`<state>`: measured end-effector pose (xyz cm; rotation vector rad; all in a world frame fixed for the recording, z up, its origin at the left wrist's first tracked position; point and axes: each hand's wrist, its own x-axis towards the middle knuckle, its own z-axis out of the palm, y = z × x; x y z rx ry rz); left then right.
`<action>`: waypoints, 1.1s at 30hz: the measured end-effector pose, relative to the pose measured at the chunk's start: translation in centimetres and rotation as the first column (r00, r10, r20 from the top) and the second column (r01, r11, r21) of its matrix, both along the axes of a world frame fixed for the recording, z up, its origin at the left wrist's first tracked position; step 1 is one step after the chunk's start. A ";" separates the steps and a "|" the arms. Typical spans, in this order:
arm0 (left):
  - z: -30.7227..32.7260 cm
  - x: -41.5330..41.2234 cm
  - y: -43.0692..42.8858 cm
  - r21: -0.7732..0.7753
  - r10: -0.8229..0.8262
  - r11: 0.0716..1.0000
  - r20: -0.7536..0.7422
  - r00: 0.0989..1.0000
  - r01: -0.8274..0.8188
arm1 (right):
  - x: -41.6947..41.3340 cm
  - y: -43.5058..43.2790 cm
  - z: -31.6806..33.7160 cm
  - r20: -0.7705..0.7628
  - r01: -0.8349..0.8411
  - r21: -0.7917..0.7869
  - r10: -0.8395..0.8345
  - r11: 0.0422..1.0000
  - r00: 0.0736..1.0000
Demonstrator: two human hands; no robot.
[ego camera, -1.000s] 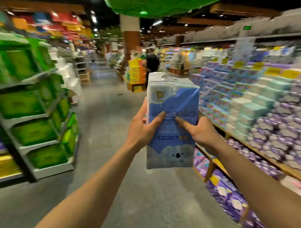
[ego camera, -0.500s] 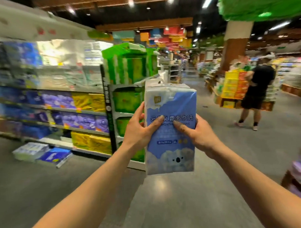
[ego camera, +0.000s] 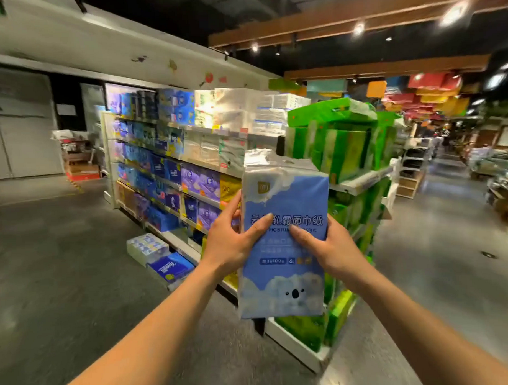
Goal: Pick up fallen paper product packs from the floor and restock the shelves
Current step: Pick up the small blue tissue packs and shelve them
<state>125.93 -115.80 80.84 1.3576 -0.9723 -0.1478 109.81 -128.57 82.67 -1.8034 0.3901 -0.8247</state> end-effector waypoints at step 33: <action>18.6 73.4 -56.0 -0.162 0.016 0.986 0.263 0.965 0.028 | 72.3 -55.0 17.9 0.150 0.155 -0.470 -0.095 0.869 0.984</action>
